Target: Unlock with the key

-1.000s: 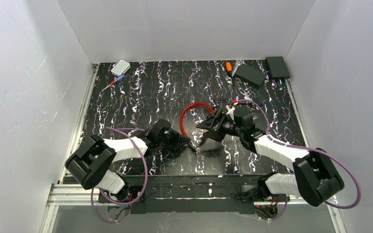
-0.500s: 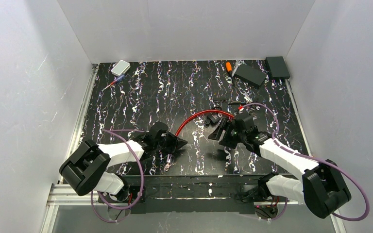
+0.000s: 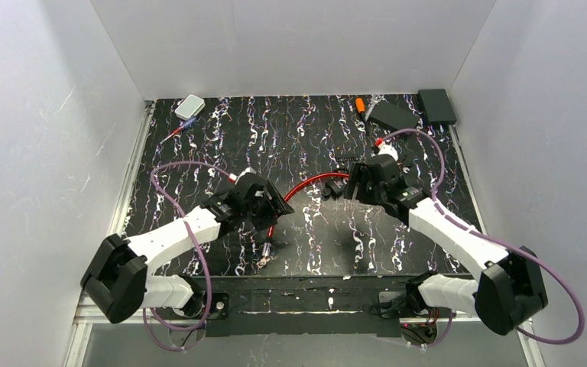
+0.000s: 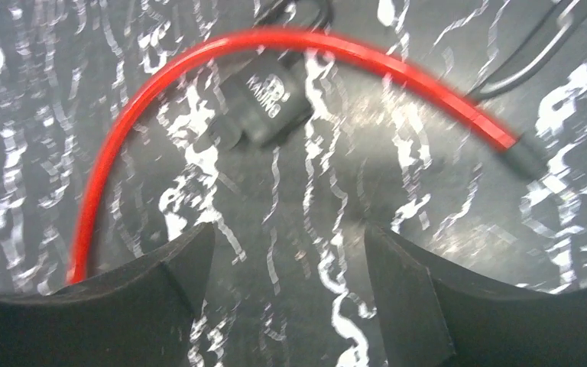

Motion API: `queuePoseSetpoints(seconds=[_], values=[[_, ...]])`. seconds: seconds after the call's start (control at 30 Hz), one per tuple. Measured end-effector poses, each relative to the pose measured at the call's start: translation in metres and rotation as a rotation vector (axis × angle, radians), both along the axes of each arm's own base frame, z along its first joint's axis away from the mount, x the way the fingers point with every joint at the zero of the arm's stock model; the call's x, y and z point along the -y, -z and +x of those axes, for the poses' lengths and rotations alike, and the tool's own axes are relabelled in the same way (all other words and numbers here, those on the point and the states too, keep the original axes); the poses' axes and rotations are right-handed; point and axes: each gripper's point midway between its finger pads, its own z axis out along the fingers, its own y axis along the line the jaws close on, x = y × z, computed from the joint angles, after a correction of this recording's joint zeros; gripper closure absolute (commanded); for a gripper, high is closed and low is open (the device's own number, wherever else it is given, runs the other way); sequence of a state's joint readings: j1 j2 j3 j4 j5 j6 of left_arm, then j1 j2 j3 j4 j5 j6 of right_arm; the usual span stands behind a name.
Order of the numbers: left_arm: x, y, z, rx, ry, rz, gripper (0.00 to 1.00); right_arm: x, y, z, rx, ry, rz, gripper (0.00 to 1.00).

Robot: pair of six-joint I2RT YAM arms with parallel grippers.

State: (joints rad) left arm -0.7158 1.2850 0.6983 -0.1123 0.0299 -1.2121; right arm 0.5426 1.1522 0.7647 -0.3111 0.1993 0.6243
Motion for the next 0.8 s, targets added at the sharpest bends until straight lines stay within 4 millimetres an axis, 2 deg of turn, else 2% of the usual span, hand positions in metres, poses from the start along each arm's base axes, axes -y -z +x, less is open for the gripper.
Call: queuePoseSetpoints(seconds=[0.1,0.17,0.43,0.67,0.8], values=[[-0.014,-0.016,-0.001,0.076,0.072,0.103,0.34,0.008,-0.003,0.021,0.036,0.001,-0.120,0.18],[-0.024,-0.016,-0.008,0.101,0.127,0.169,0.35,0.015,0.003,0.033,0.043,-0.010,-0.215,0.19],[-0.046,0.018,-0.051,0.043,0.349,0.406,0.35,0.031,0.049,0.050,-0.038,-0.200,-0.502,0.20],[-0.056,0.043,-0.064,-0.009,0.420,0.537,0.37,0.027,0.056,0.069,-0.043,-0.315,-0.572,0.19],[-0.061,0.056,-0.066,-0.038,0.431,0.594,0.43,0.035,0.067,0.080,-0.074,-0.339,-0.590,0.21]])
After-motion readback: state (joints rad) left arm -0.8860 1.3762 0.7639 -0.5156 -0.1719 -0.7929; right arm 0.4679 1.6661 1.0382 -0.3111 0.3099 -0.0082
